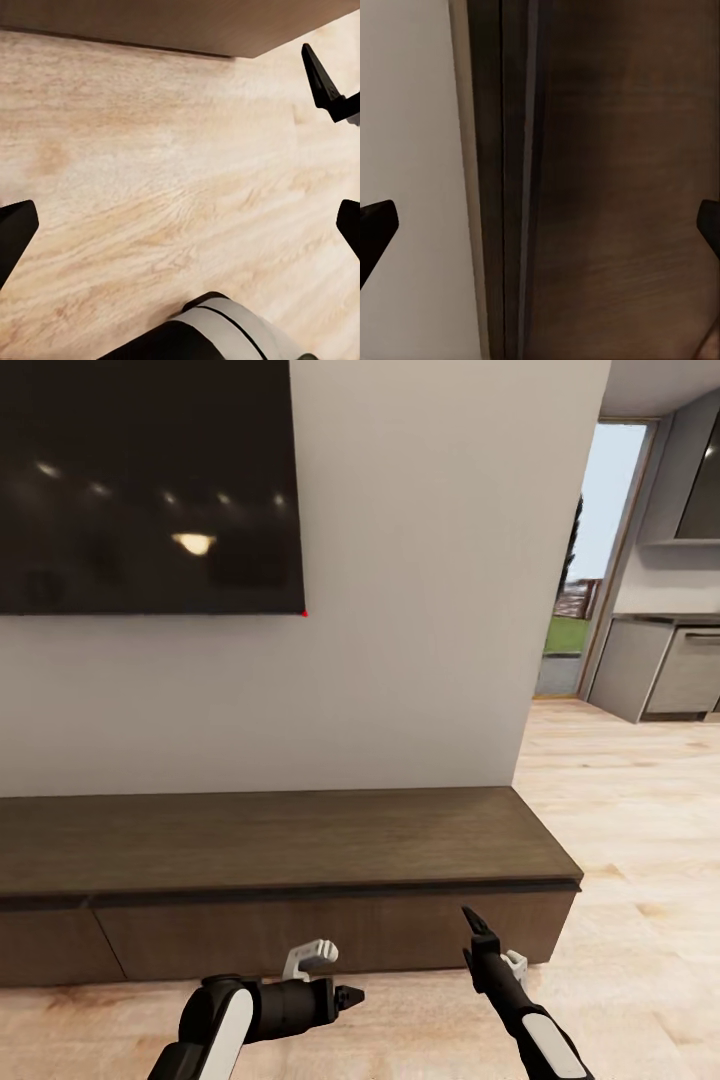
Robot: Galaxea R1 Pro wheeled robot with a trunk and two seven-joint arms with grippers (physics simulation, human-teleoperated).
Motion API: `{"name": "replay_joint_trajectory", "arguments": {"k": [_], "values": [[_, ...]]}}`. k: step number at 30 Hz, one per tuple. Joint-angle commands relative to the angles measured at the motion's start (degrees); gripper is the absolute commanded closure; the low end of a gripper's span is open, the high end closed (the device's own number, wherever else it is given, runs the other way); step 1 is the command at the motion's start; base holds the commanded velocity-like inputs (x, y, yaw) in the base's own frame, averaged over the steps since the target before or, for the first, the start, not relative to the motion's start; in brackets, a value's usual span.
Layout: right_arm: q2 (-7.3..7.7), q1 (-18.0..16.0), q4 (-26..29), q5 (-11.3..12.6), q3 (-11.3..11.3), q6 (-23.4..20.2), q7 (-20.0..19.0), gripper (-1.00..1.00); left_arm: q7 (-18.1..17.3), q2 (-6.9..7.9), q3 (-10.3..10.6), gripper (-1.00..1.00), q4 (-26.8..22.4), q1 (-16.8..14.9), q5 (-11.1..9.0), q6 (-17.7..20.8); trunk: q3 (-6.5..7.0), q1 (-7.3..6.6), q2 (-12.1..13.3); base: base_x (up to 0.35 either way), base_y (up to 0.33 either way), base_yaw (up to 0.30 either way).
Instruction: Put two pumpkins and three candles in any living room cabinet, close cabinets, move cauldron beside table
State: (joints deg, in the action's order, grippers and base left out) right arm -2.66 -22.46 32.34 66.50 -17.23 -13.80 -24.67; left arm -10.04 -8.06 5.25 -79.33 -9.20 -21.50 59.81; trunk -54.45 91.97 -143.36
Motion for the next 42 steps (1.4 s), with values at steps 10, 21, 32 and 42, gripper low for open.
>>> {"name": "replay_joint_trajectory", "arguments": {"k": [10,21,32,42], "values": [[-0.06,-0.04,0.0,0.49,-0.34,-0.59,-0.26,-1.0,-0.59,-0.03,-0.05,-1.0,-0.03,-0.03,0.59,0.19,-1.16,0.12,-0.09,0.0,0.0,0.0],[-0.06,-0.04,0.0,0.39,-0.34,-0.53,-6.44,-1.0,-0.59,-0.02,0.0,-1.0,-0.03,-0.03,0.59,0.19,-1.16,0.12,-0.09,0.023,0.016,0.0],[-0.06,-0.01,0.0,0.37,-0.34,-0.48,-6.53,-1.0,-0.59,0.06,2.54,-1.0,0.08,-0.03,0.61,0.19,-1.16,0.12,-0.09,0.083,0.024,0.0],[-0.06,-0.04,0.0,0.34,-0.34,-0.44,-6.53,-1.0,-0.59,0.06,2.61,-1.0,0.15,-0.03,0.59,0.19,-1.16,0.12,-0.09,0.092,0.016,0.0]]}}
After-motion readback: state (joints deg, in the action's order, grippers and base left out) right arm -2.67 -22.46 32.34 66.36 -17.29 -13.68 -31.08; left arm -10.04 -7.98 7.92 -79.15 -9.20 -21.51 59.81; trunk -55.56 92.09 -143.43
